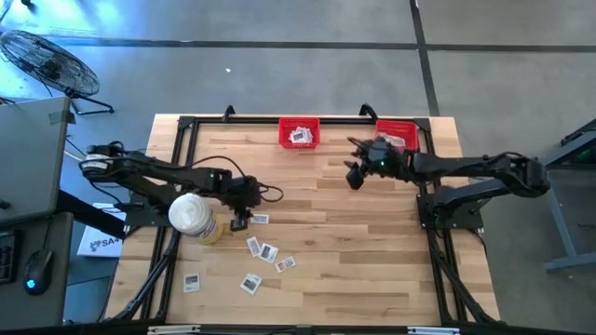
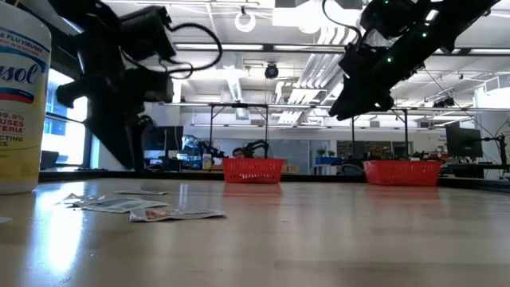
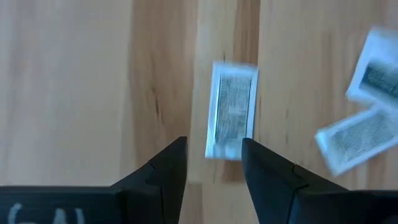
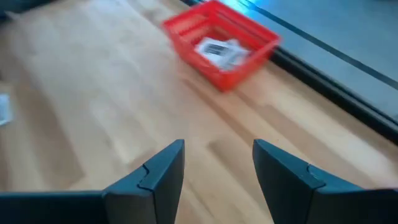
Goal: Pick & Place First Aid Supplies
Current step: Put the ointment pack into the right red bin
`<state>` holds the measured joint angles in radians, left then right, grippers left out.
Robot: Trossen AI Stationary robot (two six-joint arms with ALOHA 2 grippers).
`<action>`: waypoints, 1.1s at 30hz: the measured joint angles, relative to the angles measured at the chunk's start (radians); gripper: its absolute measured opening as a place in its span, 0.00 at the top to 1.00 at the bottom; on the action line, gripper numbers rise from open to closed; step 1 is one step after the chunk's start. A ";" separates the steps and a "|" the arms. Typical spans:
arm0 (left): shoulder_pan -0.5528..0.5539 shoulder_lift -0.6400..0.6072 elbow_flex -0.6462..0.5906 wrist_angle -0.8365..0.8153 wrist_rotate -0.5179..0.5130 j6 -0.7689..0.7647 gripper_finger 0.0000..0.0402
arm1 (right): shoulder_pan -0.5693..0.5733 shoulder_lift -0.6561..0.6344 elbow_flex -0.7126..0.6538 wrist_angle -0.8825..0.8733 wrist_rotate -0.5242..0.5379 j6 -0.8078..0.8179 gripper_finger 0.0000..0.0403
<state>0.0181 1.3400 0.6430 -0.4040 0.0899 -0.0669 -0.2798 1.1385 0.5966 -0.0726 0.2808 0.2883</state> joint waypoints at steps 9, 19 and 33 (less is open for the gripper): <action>0.001 0.138 0.002 0.061 -0.002 0.062 0.63 | 0.083 0.000 -0.013 0.055 0.036 0.000 0.54; 0.001 0.235 -0.001 0.423 -0.101 0.073 0.63 | 0.105 0.001 -0.013 0.093 -0.035 -0.132 0.54; 0.001 0.337 0.064 0.584 -0.138 0.085 0.63 | 0.344 0.328 -0.011 0.465 -0.162 -0.315 0.54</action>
<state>0.0193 1.6767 0.7069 0.1801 -0.0486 0.0185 0.0645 1.4670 0.5854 0.3927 0.1191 -0.0265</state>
